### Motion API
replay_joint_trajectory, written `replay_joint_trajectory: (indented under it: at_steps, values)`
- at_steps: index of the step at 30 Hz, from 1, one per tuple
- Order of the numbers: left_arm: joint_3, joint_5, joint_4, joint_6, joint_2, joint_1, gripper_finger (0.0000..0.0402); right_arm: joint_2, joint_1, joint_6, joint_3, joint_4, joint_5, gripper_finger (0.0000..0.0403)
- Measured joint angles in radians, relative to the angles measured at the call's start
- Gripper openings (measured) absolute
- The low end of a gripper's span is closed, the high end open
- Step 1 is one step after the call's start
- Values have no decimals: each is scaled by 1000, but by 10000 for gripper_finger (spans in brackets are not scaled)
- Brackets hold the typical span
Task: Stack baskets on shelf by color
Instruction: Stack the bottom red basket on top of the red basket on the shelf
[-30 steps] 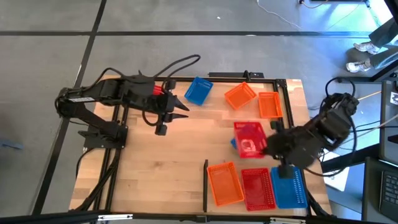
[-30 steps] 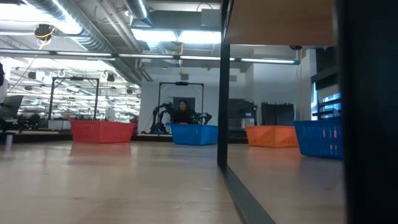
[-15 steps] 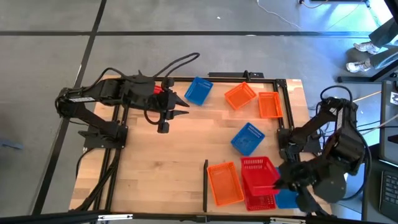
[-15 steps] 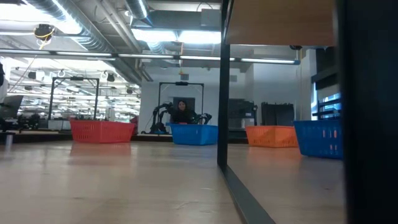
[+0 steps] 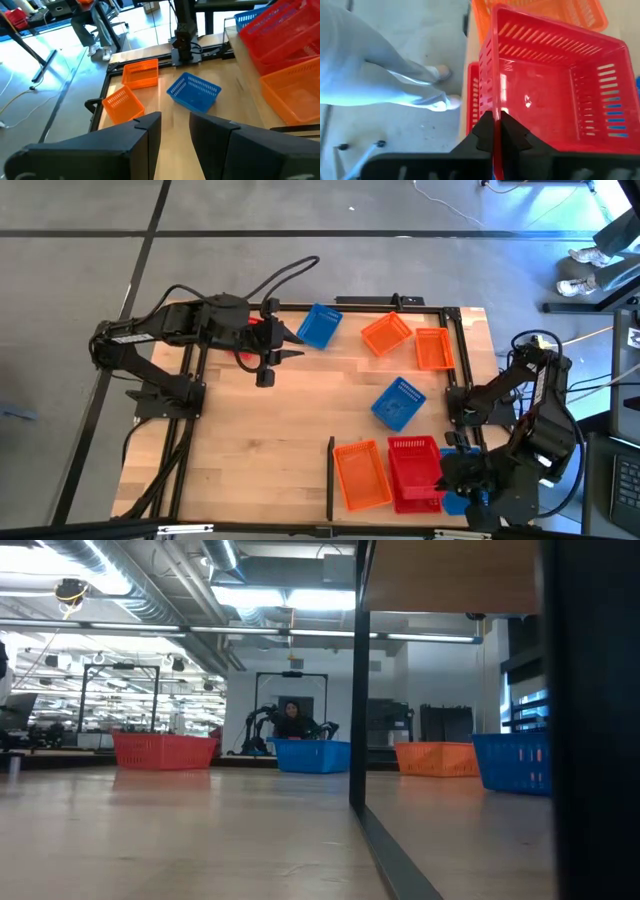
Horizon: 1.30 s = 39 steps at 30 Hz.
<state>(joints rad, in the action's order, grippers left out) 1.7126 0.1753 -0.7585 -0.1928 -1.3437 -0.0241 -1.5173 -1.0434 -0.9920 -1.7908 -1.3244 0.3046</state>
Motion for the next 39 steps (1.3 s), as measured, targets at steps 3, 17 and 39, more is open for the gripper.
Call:
replay_joint_trajectory:
  at_steps: [3, 17, 39]
  values:
    - [0, -1, 0, 0, 0, 0, 94, -17, 0, 0, 0, -25, 0, 12]
    - [0, -1, 1, 0, 0, 0, 94, -33, 0, -130, 0, -46, 14, 51]
    - [0, -1, 1, 8, -1, -14, 94, 3, 130, -186, 45, -229, 330, 9]
